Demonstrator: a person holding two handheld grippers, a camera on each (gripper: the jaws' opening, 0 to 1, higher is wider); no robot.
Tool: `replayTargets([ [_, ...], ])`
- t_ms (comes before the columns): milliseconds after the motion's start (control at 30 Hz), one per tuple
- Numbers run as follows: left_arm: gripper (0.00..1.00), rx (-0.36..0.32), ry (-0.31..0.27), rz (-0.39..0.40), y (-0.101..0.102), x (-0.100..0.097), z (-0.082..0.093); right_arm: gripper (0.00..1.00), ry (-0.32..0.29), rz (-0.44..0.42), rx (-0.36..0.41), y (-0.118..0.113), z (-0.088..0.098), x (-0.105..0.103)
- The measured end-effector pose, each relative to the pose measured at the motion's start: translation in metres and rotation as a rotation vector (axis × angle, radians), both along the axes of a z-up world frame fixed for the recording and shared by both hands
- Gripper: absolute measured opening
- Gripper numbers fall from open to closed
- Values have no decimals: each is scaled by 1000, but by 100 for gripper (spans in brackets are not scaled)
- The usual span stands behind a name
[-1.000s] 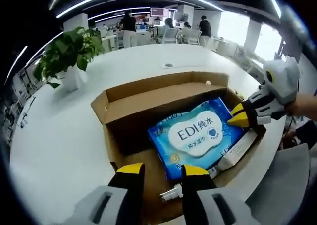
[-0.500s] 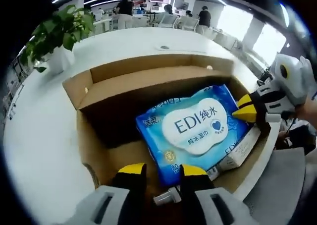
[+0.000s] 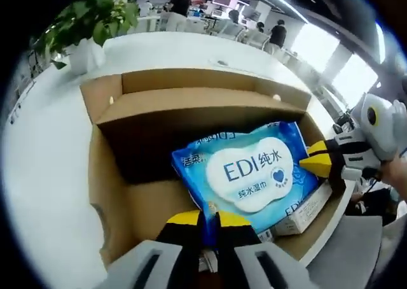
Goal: Operate the shoe box by opening the lid, removing the specified soft item, and placing it in the target area until the item is outside and the box remains undamaged.
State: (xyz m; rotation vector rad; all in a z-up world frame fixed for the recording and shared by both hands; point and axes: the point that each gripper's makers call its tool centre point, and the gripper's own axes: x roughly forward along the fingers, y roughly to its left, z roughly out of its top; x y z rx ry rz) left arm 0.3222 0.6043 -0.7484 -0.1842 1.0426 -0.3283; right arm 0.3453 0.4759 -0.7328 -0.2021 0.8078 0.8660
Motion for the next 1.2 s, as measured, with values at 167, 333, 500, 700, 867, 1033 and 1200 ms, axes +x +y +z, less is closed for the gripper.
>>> replayTargets([
  [167,2,-1,-24,-19,0,-2,4,0,-5,-16,12,0,4,0],
  [333,1,10,-39,-30,0,-4,10,0,-15,-36,30,0,9,2],
  [500,0,25,-67,-31,4,-4,19,0,-21,-41,53,2,16,1],
  [700,0,36,-103,-29,7,-2,35,0,-15,-62,96,3,29,2],
  [867,0,40,-131,-27,9,-1,51,0,0,-86,139,4,41,4],
  [1033,0,35,-175,-18,11,2,69,0,-2,-98,170,3,54,4],
  [1200,0,29,-208,-14,8,5,86,0,-4,-111,199,-1,68,3],
])
